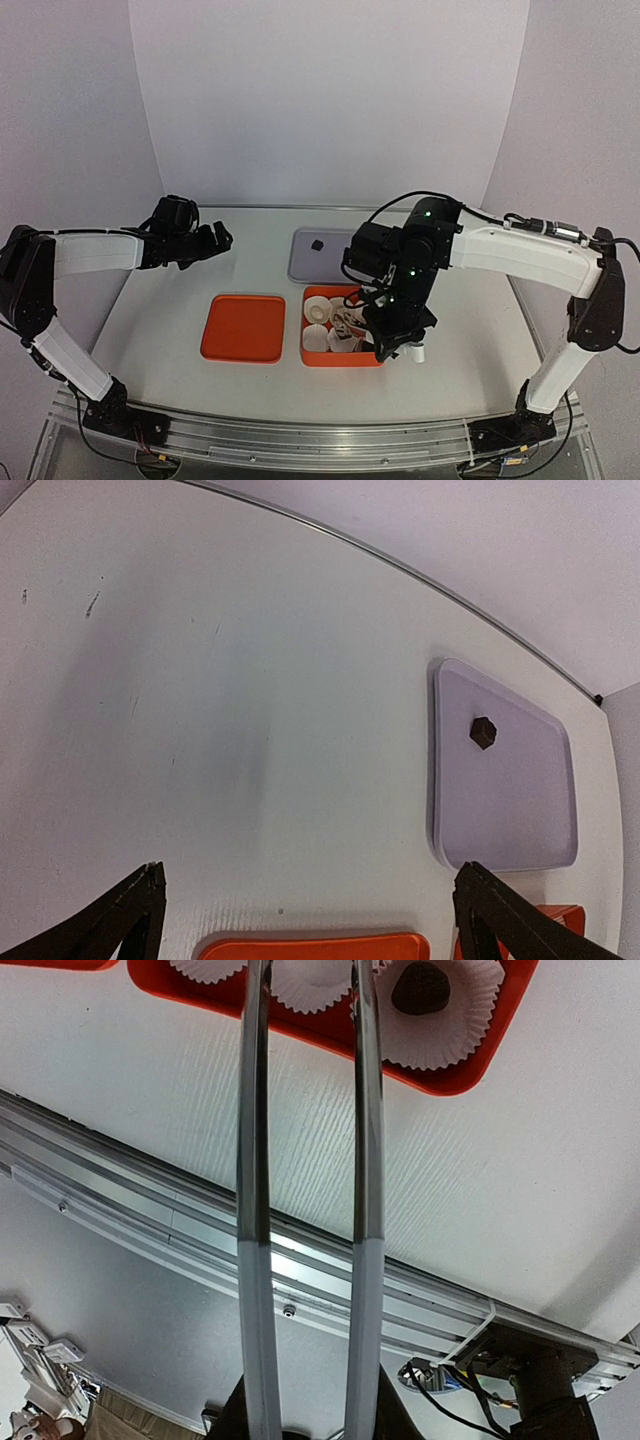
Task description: Pack the chocolate
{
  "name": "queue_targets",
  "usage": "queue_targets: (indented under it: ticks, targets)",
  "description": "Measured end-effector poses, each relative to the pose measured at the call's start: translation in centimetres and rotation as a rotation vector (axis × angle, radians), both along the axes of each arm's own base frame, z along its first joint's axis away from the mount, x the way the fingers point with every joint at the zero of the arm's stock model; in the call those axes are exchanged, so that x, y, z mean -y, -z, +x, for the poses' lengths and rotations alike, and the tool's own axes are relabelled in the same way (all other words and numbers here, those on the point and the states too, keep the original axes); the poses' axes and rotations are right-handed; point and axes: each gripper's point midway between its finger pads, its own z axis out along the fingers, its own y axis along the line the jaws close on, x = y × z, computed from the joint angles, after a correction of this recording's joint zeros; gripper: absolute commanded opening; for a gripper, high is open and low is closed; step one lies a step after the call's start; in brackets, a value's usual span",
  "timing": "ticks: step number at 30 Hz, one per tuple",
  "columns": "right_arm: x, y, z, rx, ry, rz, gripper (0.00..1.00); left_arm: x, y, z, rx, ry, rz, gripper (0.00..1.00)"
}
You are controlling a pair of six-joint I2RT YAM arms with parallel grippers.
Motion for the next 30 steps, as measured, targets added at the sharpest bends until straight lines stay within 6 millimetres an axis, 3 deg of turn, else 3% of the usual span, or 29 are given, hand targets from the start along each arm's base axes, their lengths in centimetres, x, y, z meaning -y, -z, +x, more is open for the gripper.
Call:
queue_targets:
  ticks: [13,30]
  targets:
    - [0.5,3.0,-0.2,-0.043,-0.004,-0.091,0.00,0.0,-0.1,0.1,0.004,0.000,-0.002,1.00]
    - [0.4,2.8,0.0,-0.022,0.006,-0.093,0.00,0.1,-0.3,0.2,0.015,-0.001,-0.006,1.00]
